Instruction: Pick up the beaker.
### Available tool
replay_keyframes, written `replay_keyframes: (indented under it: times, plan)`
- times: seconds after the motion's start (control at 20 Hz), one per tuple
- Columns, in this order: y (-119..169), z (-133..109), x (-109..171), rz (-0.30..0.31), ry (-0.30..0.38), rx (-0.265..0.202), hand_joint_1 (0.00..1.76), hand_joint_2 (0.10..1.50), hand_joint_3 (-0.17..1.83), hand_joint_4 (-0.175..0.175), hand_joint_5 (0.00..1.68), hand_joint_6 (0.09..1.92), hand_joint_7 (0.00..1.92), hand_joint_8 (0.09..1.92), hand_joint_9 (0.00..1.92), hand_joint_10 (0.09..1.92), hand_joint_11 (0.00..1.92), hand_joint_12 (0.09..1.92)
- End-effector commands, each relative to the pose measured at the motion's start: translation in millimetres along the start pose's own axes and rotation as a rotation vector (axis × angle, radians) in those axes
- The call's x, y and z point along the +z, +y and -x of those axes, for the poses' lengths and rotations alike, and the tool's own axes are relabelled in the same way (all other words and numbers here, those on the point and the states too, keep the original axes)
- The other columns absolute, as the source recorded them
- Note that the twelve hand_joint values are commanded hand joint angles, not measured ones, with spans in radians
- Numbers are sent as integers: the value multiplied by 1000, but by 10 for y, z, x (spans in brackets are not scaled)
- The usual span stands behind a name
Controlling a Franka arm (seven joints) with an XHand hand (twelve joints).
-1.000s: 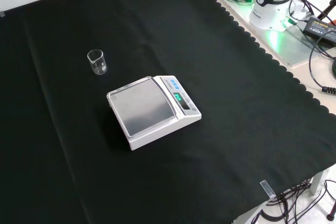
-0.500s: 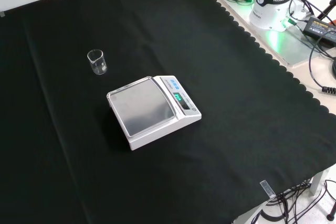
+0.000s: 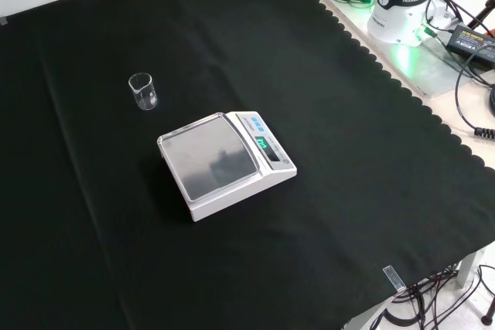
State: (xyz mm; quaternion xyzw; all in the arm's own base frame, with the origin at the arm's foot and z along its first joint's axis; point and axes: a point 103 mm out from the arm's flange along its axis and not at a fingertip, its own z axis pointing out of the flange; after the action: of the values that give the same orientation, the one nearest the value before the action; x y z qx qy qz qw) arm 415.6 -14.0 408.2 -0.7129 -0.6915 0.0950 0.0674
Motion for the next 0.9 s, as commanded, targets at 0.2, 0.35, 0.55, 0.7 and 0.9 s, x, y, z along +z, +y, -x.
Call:
replay_keyframes:
  times: [0.2,0.35,0.55,0.7,0.9]
  plan:
    - [961,465,410,-19,-43,-20,126,893,225,-157,86,87,92,87,180,87,54,1460]
    - [1167,580,526,-37,-39,-10,131,895,221,-158,97,87,97,87,181,87,53,1460]
    - [1464,673,656,-70,-29,-4,136,927,150,-158,111,87,47,170,119,176,52,1458]
    - [1695,771,764,-83,-12,-8,140,944,111,-158,114,87,5,285,17,445,49,1465]
    - [1972,905,907,-100,8,-12,144,946,104,-158,114,87,0,298,0,496,46,1465]
